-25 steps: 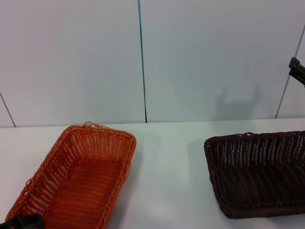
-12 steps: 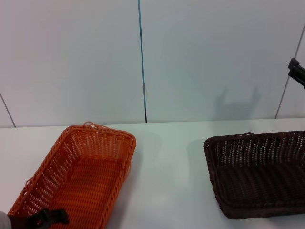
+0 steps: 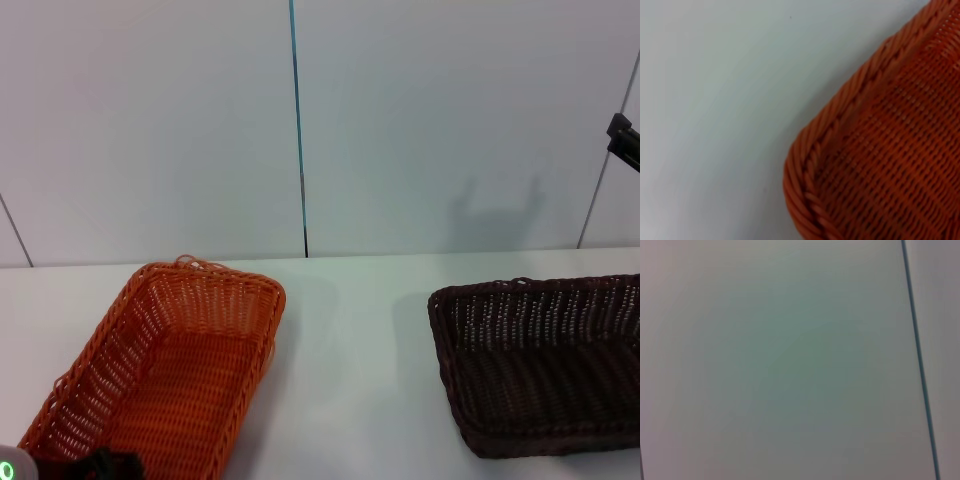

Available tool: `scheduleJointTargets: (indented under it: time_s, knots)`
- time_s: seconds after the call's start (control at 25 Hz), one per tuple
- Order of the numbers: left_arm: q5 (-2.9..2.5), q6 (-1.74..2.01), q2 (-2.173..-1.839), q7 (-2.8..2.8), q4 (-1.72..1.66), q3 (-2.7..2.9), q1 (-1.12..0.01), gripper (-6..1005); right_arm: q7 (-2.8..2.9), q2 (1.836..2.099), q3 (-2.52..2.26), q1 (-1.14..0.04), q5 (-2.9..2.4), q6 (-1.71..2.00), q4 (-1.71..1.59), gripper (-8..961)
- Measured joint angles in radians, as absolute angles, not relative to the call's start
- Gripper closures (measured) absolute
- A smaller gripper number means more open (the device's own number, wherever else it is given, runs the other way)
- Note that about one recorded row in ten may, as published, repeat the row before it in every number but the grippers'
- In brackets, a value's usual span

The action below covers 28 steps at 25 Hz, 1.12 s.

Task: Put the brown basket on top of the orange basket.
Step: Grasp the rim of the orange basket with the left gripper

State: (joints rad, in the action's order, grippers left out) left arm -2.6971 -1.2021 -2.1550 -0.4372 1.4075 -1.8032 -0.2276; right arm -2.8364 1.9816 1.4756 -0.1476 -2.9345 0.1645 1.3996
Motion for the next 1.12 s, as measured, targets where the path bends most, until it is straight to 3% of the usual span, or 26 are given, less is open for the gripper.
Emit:
scheduleJointTargets:
  time_s: [0.24,0.68,0.88,1.12]
  knots:
    - [-2.699,-1.198,-2.155,-0.427,1.398,-1.825,-0.227,226,-2.836,1.982,1.476,-0.146,-2.934,0.165,1.406,32]
    - [-2.700,-1.243,-2.149,-0.357,1.331,-1.858,-0.274,643,-2.836,1.985,1.475,-0.146,-2.934,0.164,1.407,32]
    - [-2.701,-1.255,-2.151,-0.303,1.342,-1.881,-0.289,749,-2.836,1.989,1.474,-0.146,-2.934,0.164,1.407,33]
    - [-2.702,-1.302,-2.141,-0.200,1.326,-1.929,-0.349,761,-2.836,1.992,1.474,-0.142,-2.934,0.164,1.407,33]
